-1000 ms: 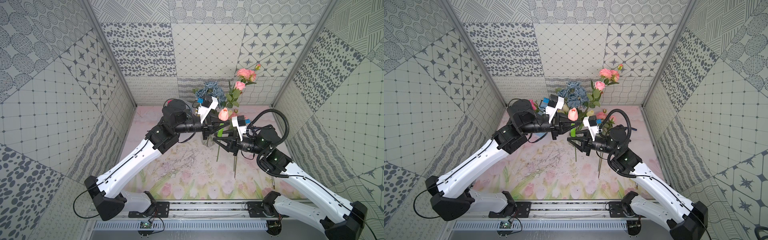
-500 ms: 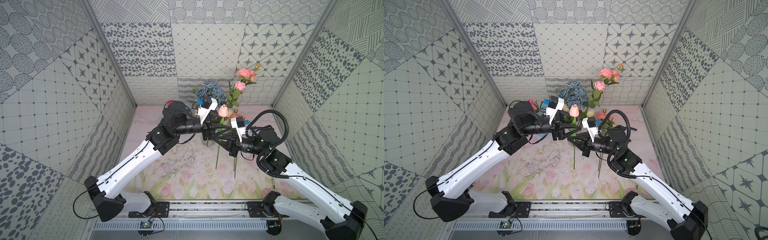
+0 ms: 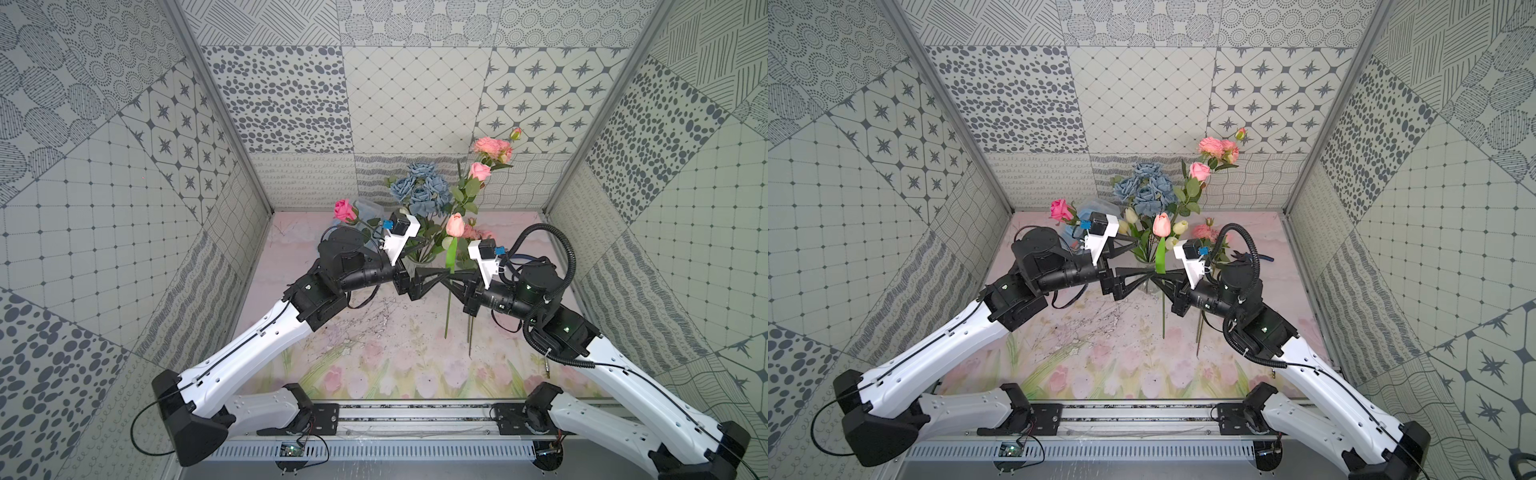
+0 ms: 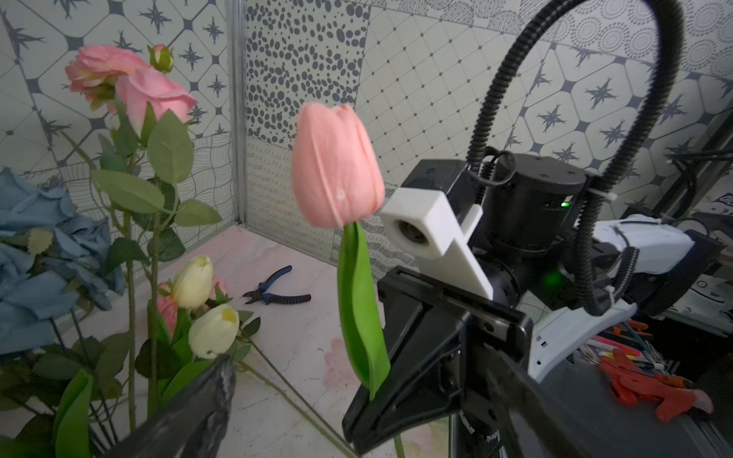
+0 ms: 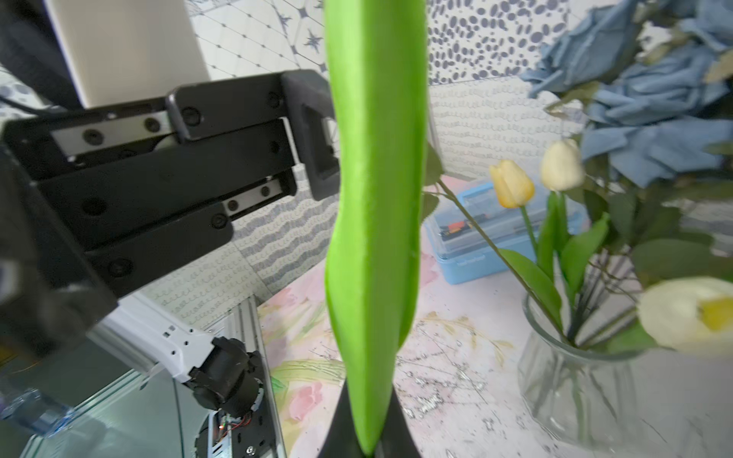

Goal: Pick out pink flowers from the vase
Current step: Pick up the flower from the vase, then place the flower at the center of the board.

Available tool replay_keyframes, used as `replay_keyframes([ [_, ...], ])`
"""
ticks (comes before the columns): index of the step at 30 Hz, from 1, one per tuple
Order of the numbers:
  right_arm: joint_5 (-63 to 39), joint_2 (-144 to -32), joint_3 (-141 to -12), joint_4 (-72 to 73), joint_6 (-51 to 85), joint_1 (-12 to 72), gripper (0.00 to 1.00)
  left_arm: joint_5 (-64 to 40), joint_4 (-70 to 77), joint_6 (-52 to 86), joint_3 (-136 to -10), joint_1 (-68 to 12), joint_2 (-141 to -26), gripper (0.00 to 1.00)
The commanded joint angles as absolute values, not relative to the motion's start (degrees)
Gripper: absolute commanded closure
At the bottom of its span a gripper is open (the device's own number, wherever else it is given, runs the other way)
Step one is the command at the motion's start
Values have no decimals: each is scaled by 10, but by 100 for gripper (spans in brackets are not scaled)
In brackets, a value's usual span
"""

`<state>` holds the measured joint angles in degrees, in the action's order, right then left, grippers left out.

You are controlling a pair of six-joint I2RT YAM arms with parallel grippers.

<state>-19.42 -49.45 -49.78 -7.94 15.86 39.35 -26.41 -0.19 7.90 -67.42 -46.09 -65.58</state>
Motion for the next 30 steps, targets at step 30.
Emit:
replay_keyframes([
  [30, 63, -800, -487, -152, 274, 185, 100, -119, 72, 55, -499, -461, -548, 1],
])
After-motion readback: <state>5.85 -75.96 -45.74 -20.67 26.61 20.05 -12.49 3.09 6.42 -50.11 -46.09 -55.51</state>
